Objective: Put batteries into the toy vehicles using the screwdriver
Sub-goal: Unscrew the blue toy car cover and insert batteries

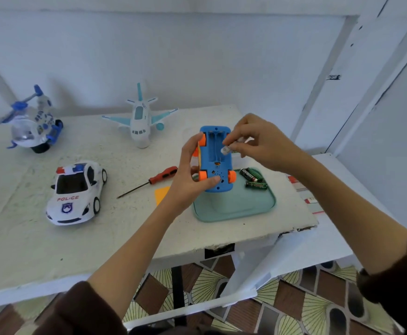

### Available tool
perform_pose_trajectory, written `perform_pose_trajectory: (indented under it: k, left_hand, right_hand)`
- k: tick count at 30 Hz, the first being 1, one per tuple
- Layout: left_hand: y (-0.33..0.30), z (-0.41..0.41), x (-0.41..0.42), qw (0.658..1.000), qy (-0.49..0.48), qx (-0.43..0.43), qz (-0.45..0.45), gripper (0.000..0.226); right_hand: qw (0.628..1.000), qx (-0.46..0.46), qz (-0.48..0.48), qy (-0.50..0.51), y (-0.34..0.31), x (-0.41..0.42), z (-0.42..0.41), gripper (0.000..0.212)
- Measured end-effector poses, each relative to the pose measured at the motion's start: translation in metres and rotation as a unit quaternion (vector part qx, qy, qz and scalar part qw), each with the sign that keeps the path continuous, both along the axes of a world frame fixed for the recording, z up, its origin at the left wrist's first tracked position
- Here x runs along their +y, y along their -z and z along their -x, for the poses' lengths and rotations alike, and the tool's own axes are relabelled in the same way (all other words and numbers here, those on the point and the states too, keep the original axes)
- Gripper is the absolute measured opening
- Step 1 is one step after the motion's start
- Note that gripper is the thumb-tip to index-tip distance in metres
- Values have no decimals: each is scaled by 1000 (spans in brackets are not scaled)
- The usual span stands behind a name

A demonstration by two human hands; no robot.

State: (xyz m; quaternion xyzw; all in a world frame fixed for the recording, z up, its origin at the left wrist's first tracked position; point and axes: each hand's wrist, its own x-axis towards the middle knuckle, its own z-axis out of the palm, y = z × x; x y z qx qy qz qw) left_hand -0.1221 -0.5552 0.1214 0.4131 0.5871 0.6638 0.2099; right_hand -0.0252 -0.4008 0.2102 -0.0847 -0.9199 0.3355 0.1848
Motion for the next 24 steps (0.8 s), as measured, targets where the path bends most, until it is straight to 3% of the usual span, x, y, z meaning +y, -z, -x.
perform_pose_trajectory:
  k: [4, 9, 12, 17, 24]
  left_hand:
    - [2, -4, 0, 1000, 6, 6, 13, 83]
    - [2, -5, 1, 1000, -10, -4, 5, 82]
    - [2, -6, 1, 1000, -14, -14, 3, 82]
    - [-3, -7, 3, 1000, -18, -19, -16, 83]
    - [-9, -6, 6, 999, -37, -10, -32, 84]
  right_hand:
    - [995, 49, -79, 37, 9, -8, 13, 24]
    - [992, 108, -6, 60, 13, -13, 19, 33]
    - [988, 130, -10, 82, 15, -12, 24, 25]
    - [975, 156, -134, 87, 24, -13, 29, 17]
    - [971, 176, -142, 77, 32, -13, 26, 18]
